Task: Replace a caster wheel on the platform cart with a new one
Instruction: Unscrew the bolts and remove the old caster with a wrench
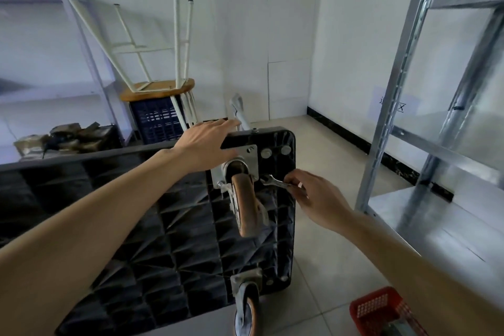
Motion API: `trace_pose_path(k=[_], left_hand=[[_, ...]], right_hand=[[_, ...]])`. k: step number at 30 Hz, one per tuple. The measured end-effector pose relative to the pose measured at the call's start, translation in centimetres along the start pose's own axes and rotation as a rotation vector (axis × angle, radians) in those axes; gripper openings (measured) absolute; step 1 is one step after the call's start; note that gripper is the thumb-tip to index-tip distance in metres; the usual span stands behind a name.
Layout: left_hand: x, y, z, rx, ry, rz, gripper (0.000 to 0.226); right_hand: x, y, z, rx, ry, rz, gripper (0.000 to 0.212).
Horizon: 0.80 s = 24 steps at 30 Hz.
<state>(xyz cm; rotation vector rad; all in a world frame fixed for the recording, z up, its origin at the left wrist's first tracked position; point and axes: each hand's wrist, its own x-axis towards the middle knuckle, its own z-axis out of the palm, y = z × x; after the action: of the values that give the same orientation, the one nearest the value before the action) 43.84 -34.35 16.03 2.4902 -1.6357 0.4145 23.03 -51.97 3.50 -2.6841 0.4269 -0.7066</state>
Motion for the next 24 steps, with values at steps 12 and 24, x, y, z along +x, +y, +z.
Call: trace_pose_path(k=[12,24], left_hand=[[2.8,-0.7,2.7,0.065,0.004,0.059,0.068],[2.6,-0.3,2.9,0.049,0.071,0.025,0.059]], right_hand=[[1.8,0.9,4.1,0.05,0.009,0.015,0.013],[1.9,1.1,6.3,0.205,0.123,0.132,0.01]])
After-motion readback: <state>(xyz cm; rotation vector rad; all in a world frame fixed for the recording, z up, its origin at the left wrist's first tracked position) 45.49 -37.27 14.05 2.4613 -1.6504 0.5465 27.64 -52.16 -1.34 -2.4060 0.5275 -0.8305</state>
